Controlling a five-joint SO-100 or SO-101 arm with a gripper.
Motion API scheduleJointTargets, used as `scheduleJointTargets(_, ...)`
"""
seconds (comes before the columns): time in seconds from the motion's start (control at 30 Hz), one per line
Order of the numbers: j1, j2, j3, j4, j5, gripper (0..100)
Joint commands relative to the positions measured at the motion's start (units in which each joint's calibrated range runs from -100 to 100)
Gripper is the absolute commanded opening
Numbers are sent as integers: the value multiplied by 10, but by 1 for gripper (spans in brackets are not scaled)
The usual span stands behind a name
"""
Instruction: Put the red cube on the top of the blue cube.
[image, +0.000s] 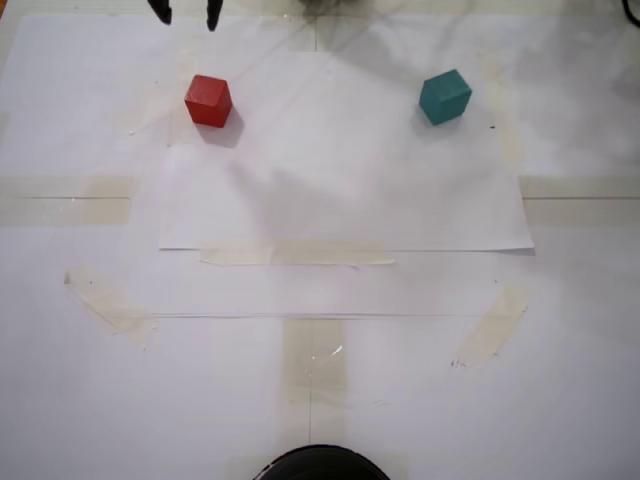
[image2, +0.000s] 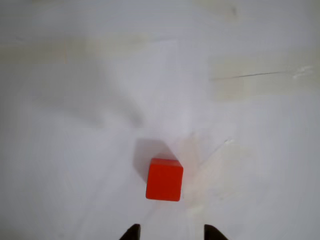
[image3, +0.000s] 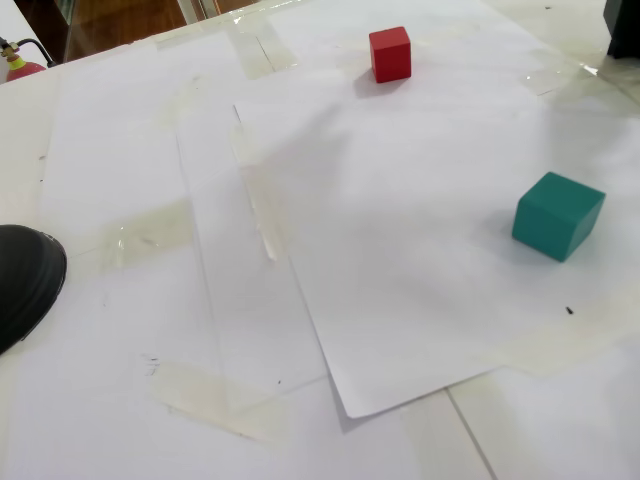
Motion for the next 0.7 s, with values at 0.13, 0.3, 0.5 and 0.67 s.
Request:
scheduleJointTargets(0.13,-9,-2,56,-37,-30,25)
scheduleJointTargets(0.3,-16,14,66,-50,-39,26)
scheduleJointTargets(0.5,-31,39,74,-84,-47,28)
scheduleJointTargets(0.67,-36,61,76,-112,-47,31)
